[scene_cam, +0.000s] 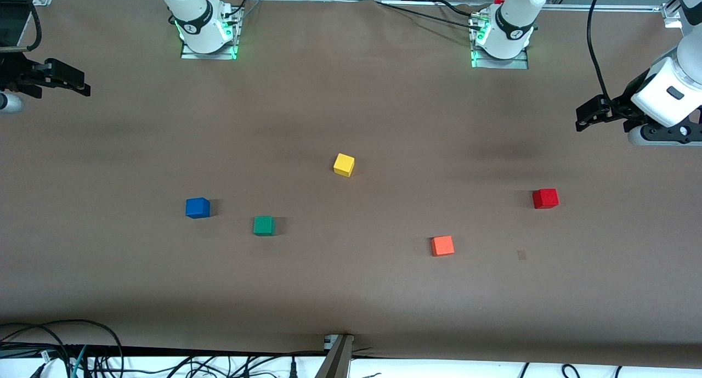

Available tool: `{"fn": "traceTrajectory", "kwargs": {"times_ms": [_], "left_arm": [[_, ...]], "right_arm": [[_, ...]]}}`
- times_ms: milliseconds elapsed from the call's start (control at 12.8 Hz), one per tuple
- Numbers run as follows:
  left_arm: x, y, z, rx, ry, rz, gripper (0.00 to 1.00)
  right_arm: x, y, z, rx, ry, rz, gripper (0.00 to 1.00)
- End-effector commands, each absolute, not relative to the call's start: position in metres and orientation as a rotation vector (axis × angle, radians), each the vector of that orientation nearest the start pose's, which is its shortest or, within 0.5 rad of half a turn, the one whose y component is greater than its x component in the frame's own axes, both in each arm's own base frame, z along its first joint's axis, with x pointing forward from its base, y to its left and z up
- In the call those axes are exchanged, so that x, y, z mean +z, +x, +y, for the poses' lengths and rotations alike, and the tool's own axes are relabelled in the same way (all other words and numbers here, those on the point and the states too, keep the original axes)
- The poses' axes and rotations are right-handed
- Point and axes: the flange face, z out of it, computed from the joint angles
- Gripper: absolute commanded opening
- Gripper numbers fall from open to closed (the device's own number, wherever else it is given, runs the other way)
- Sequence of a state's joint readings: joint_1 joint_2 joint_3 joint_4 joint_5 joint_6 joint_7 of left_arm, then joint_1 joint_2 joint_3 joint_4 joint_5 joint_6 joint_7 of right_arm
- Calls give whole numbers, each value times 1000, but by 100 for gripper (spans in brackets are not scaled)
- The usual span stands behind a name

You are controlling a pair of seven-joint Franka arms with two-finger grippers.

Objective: Pass red block to right arm, stack on blue

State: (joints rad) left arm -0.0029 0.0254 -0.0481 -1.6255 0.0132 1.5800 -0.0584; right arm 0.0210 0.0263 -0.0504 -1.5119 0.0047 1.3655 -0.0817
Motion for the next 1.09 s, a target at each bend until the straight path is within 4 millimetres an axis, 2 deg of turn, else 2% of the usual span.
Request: {"fn": "traceTrajectory", "kwargs": {"times_ms": [0,860,1016], "left_arm": [[590,562,-24,125,-3133,-31,100],[580,565,-19,153,-3132,-12,100],[576,566,-12,163,-3132,-28,100]], "right_arm": [[626,540,-17,254,-3109,-97,100],[626,540,-17,254,-3109,-97,100],[626,540,-17,254,-3109,-97,100]]}}
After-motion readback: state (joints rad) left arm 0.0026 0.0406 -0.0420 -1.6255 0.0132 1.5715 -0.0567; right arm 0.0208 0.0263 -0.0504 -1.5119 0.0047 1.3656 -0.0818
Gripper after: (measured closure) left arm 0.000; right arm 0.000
